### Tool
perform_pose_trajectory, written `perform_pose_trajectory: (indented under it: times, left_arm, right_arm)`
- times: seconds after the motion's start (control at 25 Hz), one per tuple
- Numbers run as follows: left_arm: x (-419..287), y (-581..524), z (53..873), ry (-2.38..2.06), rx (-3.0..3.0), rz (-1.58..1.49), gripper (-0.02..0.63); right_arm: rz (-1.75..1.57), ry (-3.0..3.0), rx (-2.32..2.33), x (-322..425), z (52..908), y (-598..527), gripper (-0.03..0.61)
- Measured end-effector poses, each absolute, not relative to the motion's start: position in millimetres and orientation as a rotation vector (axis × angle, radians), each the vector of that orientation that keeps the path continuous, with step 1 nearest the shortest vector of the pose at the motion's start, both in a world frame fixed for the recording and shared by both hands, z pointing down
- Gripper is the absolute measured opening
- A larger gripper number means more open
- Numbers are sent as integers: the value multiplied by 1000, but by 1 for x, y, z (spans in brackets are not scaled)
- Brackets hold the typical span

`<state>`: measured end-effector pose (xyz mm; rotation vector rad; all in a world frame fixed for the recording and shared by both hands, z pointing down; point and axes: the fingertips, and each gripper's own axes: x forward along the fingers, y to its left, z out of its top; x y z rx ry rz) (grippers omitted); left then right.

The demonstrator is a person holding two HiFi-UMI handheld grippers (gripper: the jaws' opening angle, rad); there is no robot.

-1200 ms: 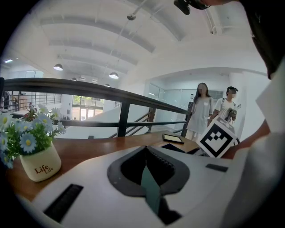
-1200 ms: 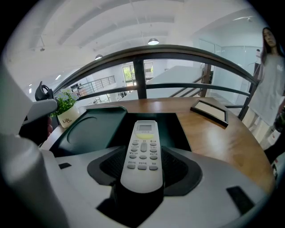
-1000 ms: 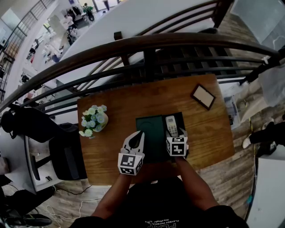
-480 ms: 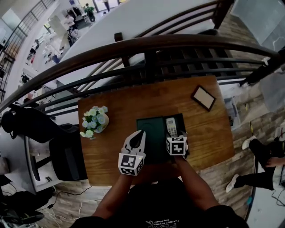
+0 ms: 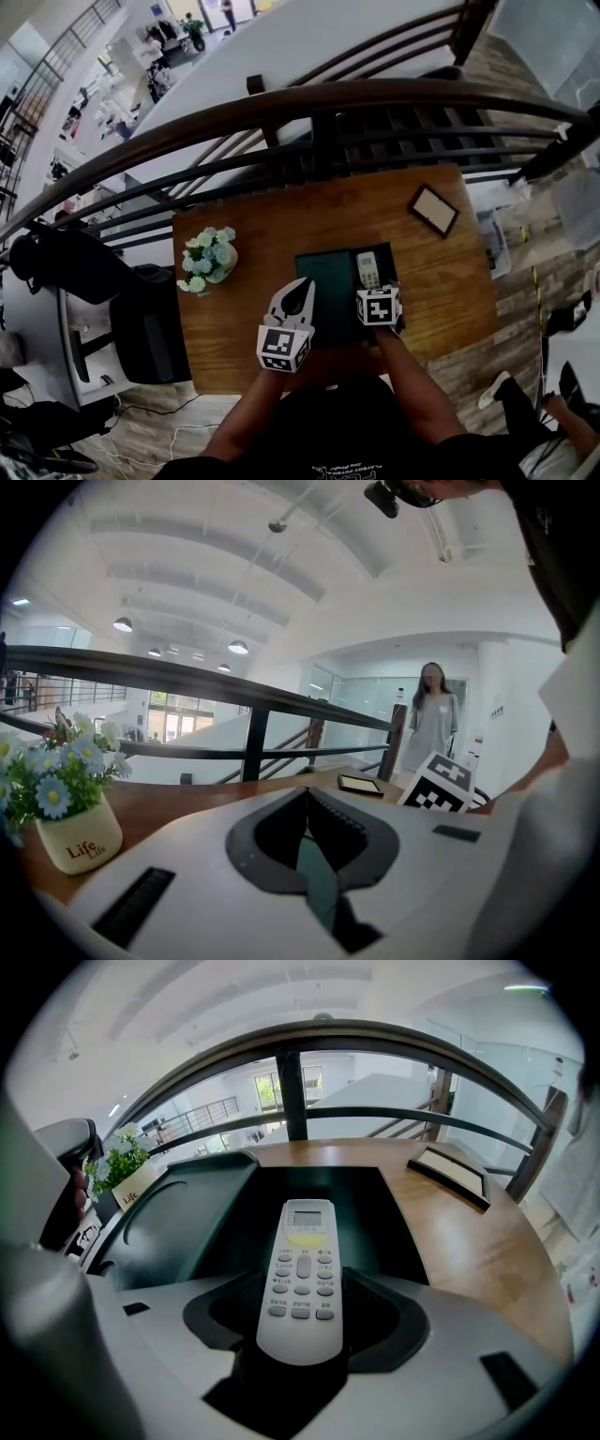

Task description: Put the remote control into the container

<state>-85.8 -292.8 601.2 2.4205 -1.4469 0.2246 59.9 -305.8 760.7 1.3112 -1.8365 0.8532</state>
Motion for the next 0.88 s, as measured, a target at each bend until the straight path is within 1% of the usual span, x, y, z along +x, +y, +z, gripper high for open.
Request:
perform_pose_trajectory:
  times: [0.16, 0.36, 0.88]
  left_arm:
    - [-84, -292, 596, -1445, 2430, 220, 8]
    - [-83, -290, 591, -1442, 2442, 219, 8]
    - [-80, -268, 570, -1420, 2511, 213, 8]
  right_arm:
    - [844, -1835, 1318, 60, 762, -307, 255]
    - [793, -1869, 1363, 64, 744, -313, 263]
    - [512, -2167, 1571, 61, 624, -314, 262]
